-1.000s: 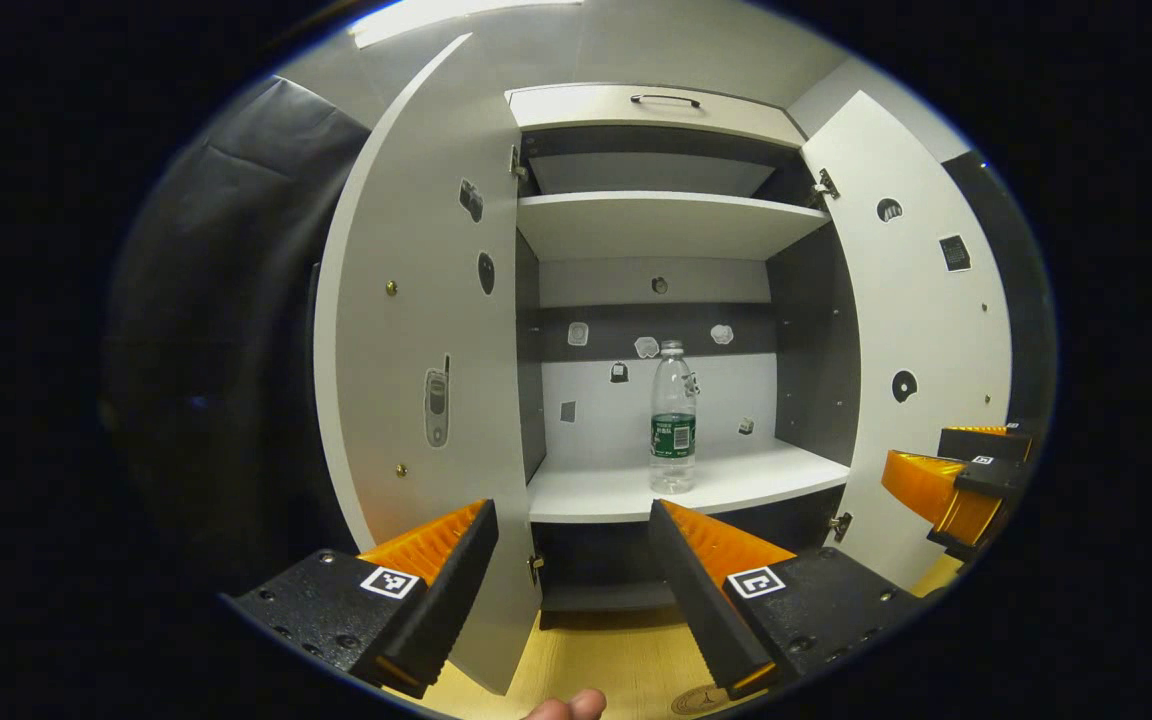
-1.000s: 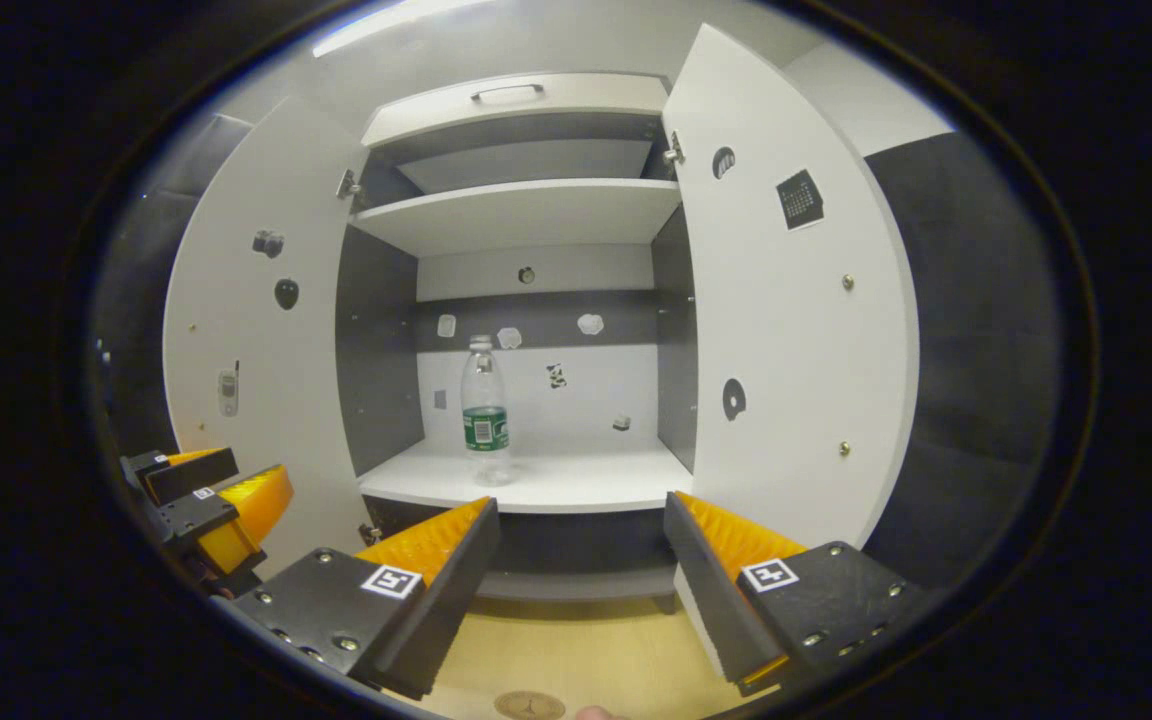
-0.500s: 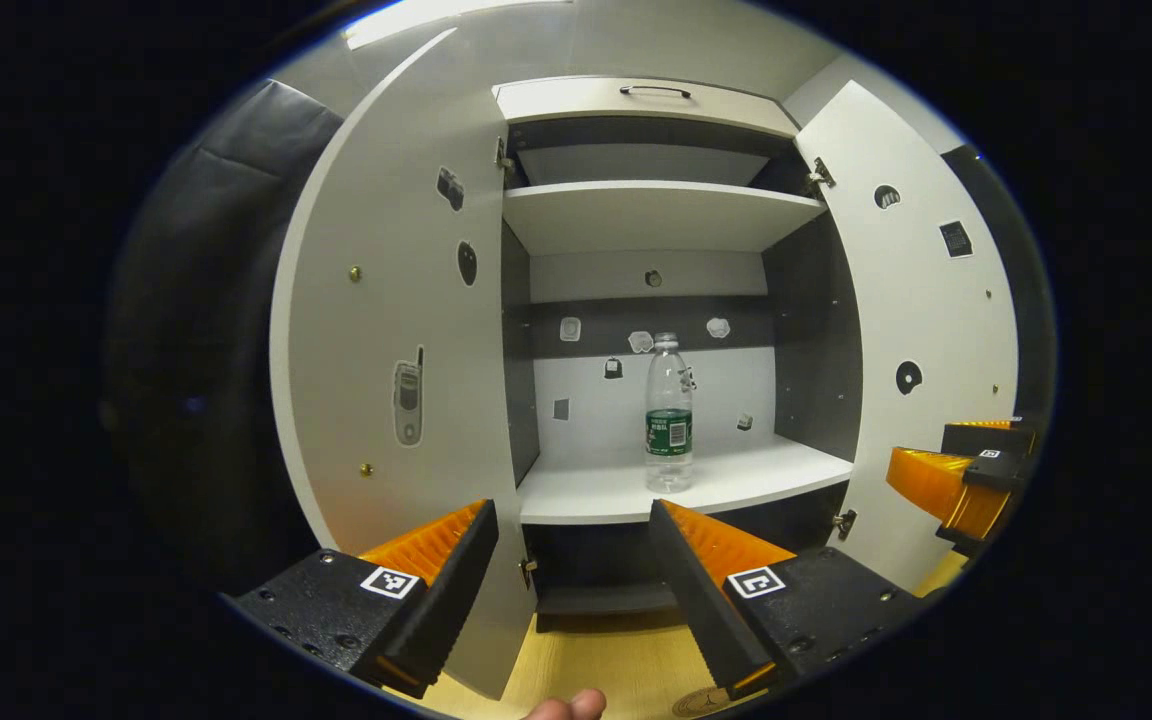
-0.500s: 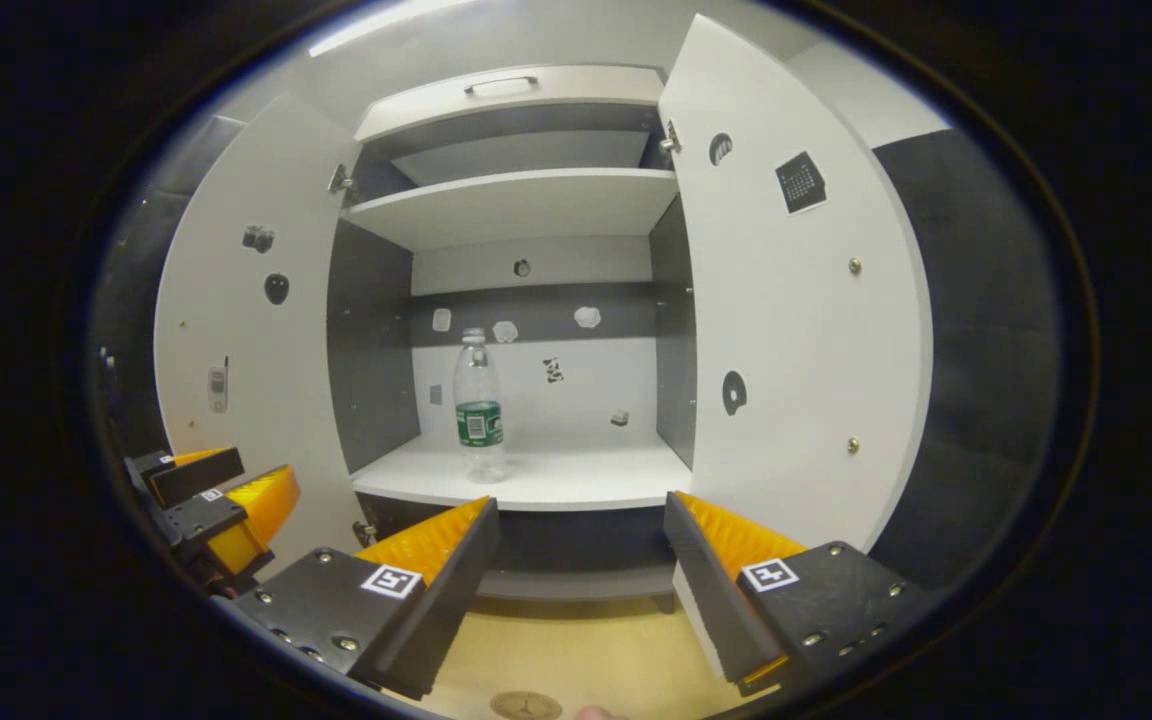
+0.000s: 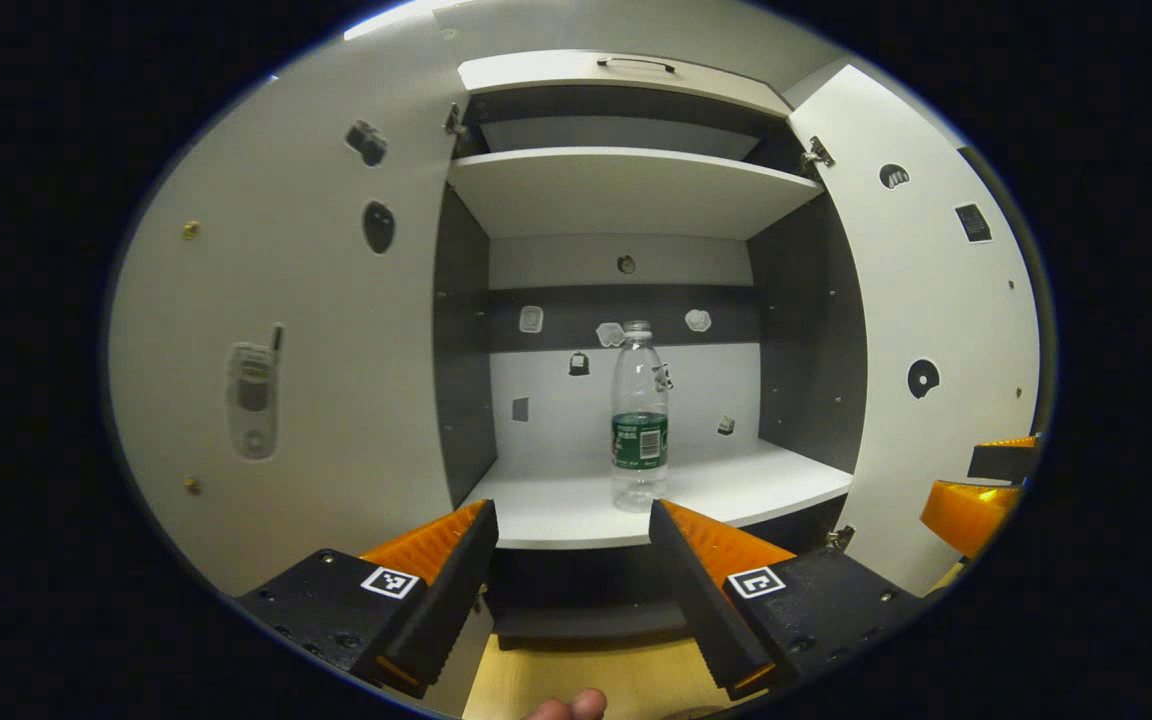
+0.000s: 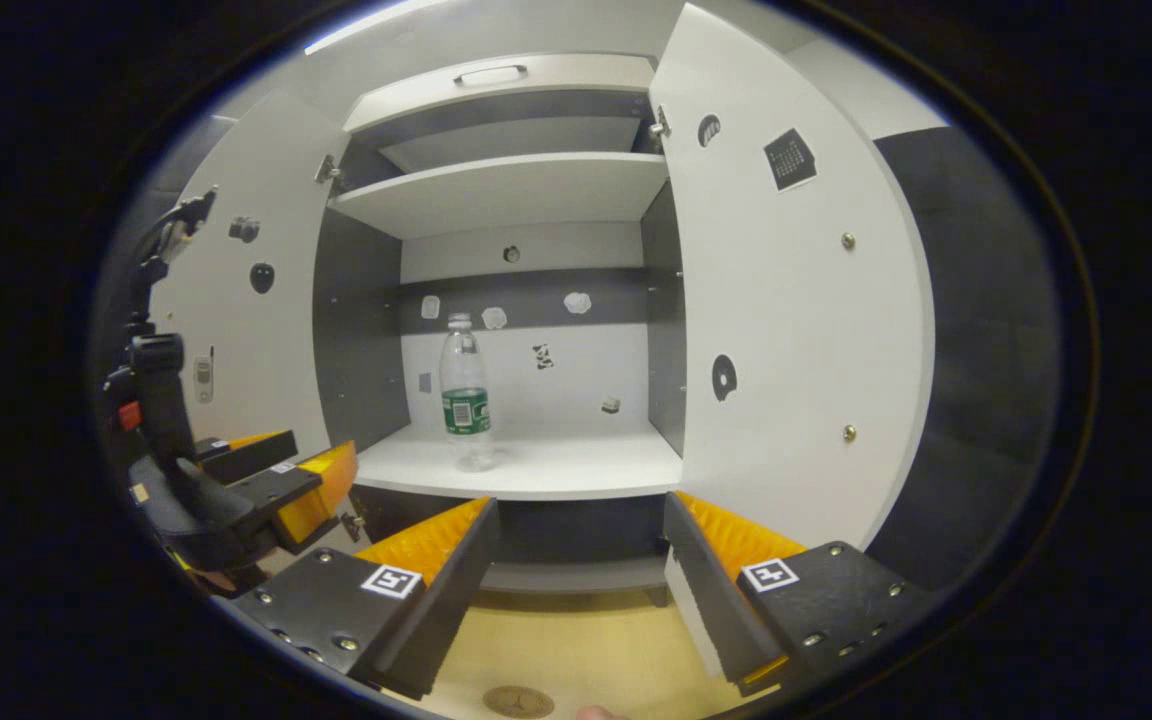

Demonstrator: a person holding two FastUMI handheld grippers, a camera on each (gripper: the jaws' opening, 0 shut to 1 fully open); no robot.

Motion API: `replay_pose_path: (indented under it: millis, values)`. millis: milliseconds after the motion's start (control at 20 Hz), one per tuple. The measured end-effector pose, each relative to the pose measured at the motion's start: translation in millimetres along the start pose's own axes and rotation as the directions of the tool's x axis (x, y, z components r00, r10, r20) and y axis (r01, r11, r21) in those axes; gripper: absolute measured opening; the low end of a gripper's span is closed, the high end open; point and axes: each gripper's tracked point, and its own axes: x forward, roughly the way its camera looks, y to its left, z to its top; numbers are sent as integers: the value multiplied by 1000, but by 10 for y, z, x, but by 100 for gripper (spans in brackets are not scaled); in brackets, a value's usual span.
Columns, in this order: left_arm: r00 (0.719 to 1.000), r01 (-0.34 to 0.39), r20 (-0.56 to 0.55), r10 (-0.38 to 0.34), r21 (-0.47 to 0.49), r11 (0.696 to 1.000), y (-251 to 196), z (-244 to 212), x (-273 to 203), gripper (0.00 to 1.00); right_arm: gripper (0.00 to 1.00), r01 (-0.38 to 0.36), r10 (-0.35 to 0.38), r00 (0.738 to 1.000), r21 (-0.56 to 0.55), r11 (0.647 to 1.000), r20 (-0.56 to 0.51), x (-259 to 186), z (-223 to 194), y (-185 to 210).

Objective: Grasp the bottle in the cabinet with the left hand and place it on the coaster, then close the right door with the right hand and the left door with the left hand.

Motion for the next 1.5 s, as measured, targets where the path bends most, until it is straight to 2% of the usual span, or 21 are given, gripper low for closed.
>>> replay_pose_path:
  millis: [150,250,350,400,550,650,700,900,1150,1200,1250,1500]
  values:
    - [999,37,17,-37,12,999,-150,75,369,96,97,22,-22,1000,-5,1000,-16,33,-30,-75]
    - [998,59,21,-59,6,998,-249,126,632,96,100,33,-33,999,-7,999,-26,60,-43,-112]
    - [997,65,39,-65,-1,998,-303,196,918,96,97,49,-49,998,-19,999,-36,82,-69,-152]
    - [997,66,36,-66,-1,998,-322,202,1048,97,100,56,-57,997,-22,998,-44,92,-82,-168]
    - [996,87,33,-87,-2,996,-417,206,1394,97,100,77,-77,995,-16,997,-61,135,-101,-222]
    - [995,95,32,-94,-6,995,-464,214,1590,97,97,92,-93,993,-16,996,-67,156,-104,-257]
    - [996,90,30,-90,-8,996,-465,213,1673,97,100,100,-101,992,-18,995,-72,168,-117,-272]
    - [995,95,23,-95,-9,995,-515,165,1938,97,100,125,-126,988,-12,992,-87,172,-134,-318]
    - [997,75,18,-75,-18,997,-496,173,2059,97,100,129,-131,987,-26,991,-95,117,-131,-302]
    - [997,75,13,-75,-15,997,-502,176,2050,84,100,126,-129,987,-30,992,-94,103,-136,-297]
    - [997,83,8,-83,-11,996,-511,177,2011,81,100,124,-127,988,-31,992,-93,82,-142,-297]
    - [994,90,68,-90,9,996,-494,413,1612,80,100,105,-106,990,-15,994,-87,-75,-159,-308]
